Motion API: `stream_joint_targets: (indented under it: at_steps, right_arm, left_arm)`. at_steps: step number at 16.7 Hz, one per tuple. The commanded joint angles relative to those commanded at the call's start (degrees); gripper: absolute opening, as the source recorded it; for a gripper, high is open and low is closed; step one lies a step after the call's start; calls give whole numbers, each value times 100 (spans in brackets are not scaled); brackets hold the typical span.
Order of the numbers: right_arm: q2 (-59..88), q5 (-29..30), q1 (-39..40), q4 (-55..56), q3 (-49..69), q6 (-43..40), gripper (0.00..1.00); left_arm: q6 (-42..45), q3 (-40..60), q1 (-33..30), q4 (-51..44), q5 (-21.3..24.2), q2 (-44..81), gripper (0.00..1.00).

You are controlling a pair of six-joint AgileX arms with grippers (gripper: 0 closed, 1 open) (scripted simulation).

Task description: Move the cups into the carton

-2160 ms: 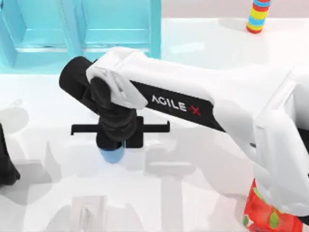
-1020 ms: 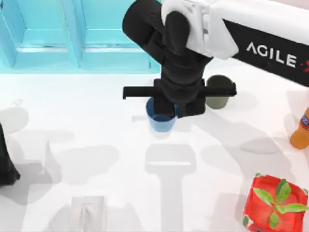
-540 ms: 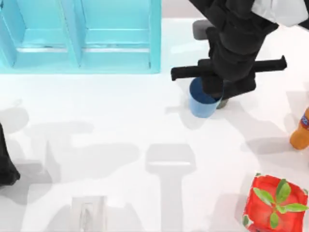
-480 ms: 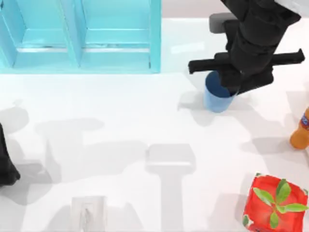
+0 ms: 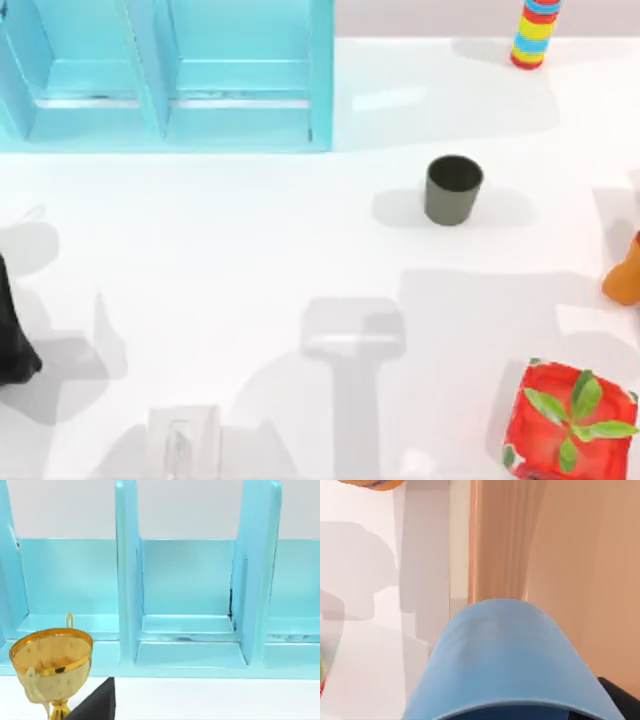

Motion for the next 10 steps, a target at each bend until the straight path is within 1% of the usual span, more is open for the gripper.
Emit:
stream_joint_targets:
  at_steps: [3,5,7,10]
  right_arm:
    - [-457,69,-1388,131,-287,-1293,0]
    - [-624,132,-2029,156,-505,-1891,0]
    - [-679,159,-2435,142,-672,-2269,0]
    - [-695,125,-2599,147,-745,-2423,0]
  left_arm:
    - [0,0,0,0,0,0,100]
    - [0,0,0,0,0,0,100]
    - [0,0,0,0,0,0,100]
    - [0,0,0,0,0,0,100]
